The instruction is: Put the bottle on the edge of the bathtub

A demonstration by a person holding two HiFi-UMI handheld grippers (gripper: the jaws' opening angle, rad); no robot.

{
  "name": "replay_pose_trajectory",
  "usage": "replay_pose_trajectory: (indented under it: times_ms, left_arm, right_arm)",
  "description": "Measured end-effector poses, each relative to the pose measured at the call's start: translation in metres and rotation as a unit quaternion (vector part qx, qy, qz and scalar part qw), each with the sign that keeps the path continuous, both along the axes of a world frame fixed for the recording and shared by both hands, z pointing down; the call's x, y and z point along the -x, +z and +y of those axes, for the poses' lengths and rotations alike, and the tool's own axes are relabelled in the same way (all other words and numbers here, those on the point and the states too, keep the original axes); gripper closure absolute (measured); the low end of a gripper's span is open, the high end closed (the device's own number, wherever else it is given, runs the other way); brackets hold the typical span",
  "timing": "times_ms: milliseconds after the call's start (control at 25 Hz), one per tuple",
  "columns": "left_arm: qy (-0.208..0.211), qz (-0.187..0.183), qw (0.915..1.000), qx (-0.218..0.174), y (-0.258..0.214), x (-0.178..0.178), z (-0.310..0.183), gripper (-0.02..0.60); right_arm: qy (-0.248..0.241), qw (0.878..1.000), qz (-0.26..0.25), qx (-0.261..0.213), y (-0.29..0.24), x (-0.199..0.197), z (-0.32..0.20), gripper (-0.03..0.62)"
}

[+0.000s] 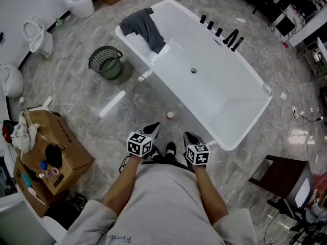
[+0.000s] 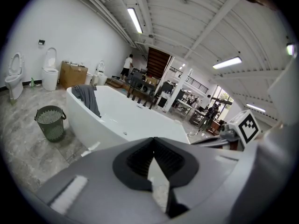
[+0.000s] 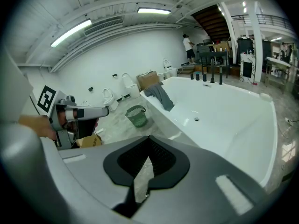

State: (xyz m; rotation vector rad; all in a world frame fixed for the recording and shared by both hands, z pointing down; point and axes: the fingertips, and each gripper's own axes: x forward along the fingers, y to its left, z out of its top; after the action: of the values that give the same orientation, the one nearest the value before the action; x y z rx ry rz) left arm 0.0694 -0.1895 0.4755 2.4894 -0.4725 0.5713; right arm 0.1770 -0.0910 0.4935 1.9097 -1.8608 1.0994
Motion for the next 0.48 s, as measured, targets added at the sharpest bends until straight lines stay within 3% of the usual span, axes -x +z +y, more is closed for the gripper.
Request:
replay_pose_trajectory:
  times_ms: [480]
  left_arm:
    - [0.009,0.002,0.9999,-0.006,-0.0018,-0.0044,0.0037,0.523]
  right_arm:
    - [0.003,1.000,0.000,0.001,0.0017,-0.0014,0.0041,0.592]
